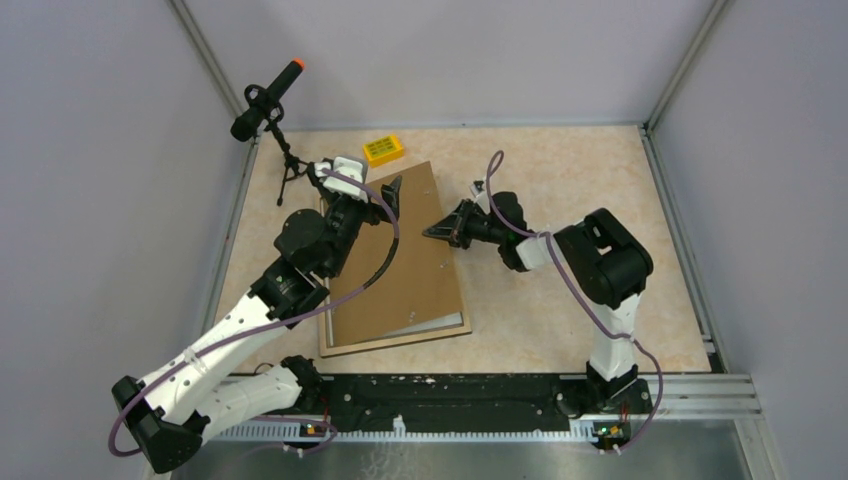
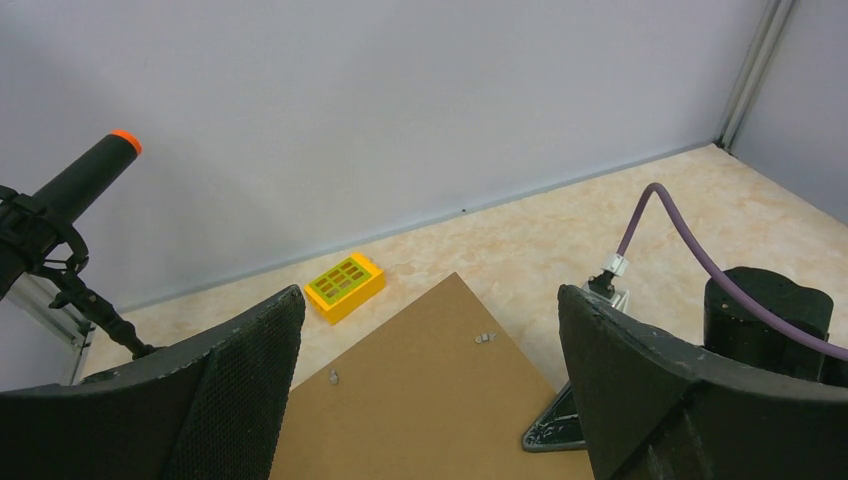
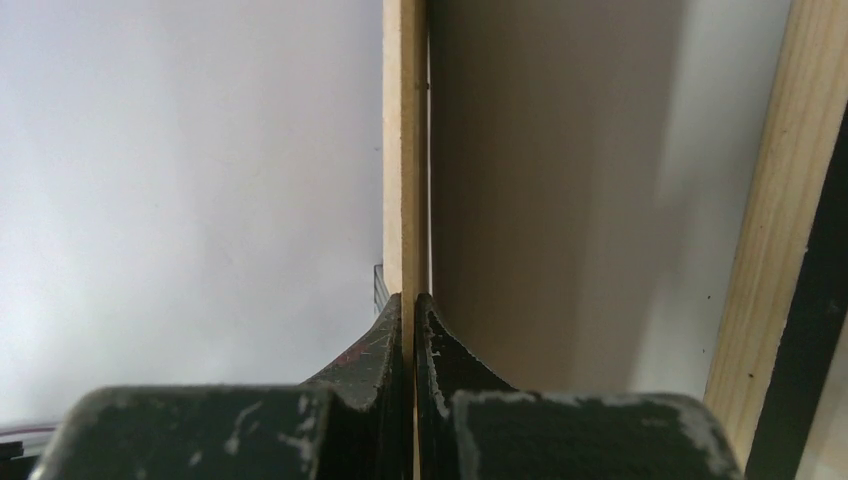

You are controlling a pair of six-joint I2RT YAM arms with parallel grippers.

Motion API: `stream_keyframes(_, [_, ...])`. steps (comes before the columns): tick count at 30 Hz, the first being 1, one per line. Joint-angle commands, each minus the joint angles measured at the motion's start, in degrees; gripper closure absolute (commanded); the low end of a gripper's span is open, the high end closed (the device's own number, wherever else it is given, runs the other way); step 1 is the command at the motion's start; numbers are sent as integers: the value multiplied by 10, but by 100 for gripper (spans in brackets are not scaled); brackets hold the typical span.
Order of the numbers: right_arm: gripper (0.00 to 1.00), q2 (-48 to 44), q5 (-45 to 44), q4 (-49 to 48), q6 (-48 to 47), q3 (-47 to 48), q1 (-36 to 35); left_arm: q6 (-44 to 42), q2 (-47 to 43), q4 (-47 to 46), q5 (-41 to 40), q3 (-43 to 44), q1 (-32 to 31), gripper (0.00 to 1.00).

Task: Put the photo into the frame

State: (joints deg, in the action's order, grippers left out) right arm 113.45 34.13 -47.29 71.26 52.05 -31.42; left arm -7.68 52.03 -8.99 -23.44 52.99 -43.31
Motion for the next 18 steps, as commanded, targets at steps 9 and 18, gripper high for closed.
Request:
stream_keyframes(9, [100, -2, -8, -75, 18, 3, -13, 0, 1, -20, -2, 0, 2, 1])
stream_keyframes(18, [100, 11, -20, -74, 11, 12, -28, 0, 1, -20, -2, 0, 2, 1])
